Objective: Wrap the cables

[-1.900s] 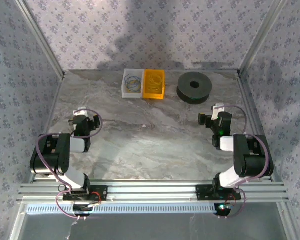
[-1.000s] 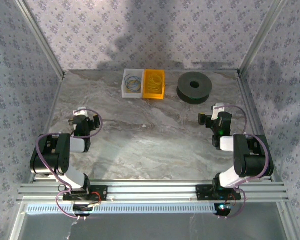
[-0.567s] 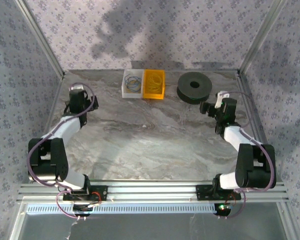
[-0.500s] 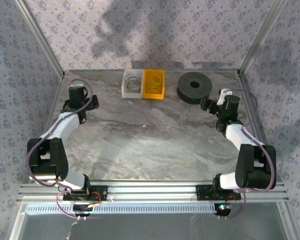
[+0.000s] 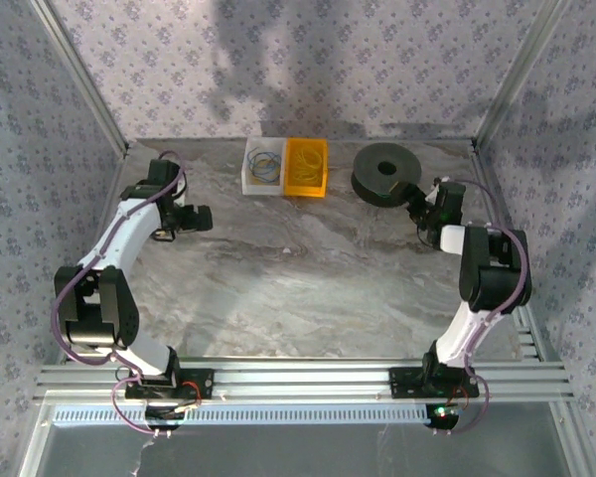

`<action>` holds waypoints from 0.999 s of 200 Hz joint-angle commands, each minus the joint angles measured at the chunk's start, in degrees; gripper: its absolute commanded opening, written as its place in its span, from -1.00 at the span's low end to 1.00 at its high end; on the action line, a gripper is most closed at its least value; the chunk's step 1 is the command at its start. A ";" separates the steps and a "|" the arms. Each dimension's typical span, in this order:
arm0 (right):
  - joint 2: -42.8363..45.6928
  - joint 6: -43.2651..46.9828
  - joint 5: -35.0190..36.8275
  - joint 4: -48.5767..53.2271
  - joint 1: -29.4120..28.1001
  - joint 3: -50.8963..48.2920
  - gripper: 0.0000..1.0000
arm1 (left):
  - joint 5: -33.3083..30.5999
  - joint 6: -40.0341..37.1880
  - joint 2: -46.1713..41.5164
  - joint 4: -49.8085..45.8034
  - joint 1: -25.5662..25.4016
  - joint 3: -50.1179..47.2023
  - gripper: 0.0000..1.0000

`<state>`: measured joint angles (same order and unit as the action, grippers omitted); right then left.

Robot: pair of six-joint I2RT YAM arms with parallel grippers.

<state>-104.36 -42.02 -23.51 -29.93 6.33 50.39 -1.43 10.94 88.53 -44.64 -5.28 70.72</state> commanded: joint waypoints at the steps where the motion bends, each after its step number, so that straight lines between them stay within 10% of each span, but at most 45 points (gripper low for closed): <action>1: -3.60 -5.61 -1.01 -7.40 0.68 3.60 0.81 | 0.98 -0.33 -0.99 -4.87 -1.09 1.02 1.00; 78: -13.69 -10.18 0.47 -7.05 0.79 12.58 0.37 | 0.52 -0.18 -1.40 -5.46 -2.50 0.99 0.99; 122: -15.26 -10.52 0.32 -5.10 0.78 15.55 -0.21 | 0.20 -0.17 -1.62 -5.52 -3.27 0.74 0.99; 177: -7.79 -7.09 -0.31 -1.07 0.97 11.04 -0.99 | -0.57 0.02 -1.74 -4.93 -3.60 0.82 0.99; 200: -0.35 -3.99 -1.63 2.36 0.58 6.15 -1.00 | -0.33 -0.19 -1.53 -5.02 -3.92 1.46 1.00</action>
<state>-110.54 -52.82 -26.37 -36.42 6.63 61.89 -1.32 11.00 88.51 -48.29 -8.67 70.72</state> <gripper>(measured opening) 0.074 0.997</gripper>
